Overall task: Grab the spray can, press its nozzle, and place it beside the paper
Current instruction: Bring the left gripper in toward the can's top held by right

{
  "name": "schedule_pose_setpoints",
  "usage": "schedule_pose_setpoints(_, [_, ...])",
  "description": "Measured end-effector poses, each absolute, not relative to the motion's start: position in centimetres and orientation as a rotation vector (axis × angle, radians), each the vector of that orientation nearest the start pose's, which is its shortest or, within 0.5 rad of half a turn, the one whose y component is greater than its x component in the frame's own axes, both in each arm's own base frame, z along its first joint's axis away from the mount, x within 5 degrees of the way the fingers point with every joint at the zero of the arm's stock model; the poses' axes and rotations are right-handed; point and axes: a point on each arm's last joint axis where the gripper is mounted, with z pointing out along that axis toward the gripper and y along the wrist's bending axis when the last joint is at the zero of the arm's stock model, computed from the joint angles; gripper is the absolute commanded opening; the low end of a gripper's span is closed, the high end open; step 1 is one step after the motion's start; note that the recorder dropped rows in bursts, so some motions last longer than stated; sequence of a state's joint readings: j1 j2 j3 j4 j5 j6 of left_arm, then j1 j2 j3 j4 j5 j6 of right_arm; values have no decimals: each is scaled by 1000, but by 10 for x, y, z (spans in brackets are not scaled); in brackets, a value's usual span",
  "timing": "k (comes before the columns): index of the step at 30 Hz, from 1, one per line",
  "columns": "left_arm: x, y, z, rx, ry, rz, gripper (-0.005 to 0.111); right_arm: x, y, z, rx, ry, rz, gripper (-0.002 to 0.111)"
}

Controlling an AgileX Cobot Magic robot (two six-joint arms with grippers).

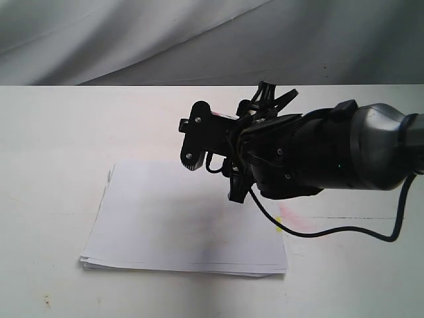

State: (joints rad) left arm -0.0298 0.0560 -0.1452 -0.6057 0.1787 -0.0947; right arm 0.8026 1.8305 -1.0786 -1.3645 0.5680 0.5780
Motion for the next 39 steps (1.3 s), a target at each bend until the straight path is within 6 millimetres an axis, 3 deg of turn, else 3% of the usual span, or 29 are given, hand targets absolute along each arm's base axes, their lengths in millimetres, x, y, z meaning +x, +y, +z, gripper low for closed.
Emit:
schedule_pose_setpoints(2, [65,-15,262,-436,1631,-659,0,295,236,193,-1410,1816,-625,0])
schedule_pose_setpoints(5, [99,-23,282,-326,1886,-589,0,295,236,193,-1410,1816,-625,0])
schedule_pose_setpoints(9, [172,-30,337,-75,2030,-477,0,295,236,193,-1410,1816,-625,0])
schedule_pose_setpoints(11, [228,-34,366,55,2091,-489,0,295,236,193,-1410,1816,-625,0])
schedule_pose_setpoints(15, [268,-30,382,184,2101,-587,0,295,236,193,-1410,1816,-625,0])
schedule_pose_setpoints(17, [289,-24,376,274,2107,-706,0,295,236,193,-1410,1816,-625,0])
schedule_pose_setpoints(20, [308,-16,343,397,2166,-816,0,295,236,193,-1410,1816,-625,0])
schedule_pose_setpoints(27, [301,-26,288,466,2058,-984,0,295,236,193,-1410,1816,-625,0])
schedule_pose_setpoints(33, [294,-29,243,537,2023,-1000,0,295,236,193,-1410,1816,-625,0])
schedule_pose_setpoints(39, [308,-31,222,608,1963,-1112,0,295,236,193,-1410,1816,-625,0])
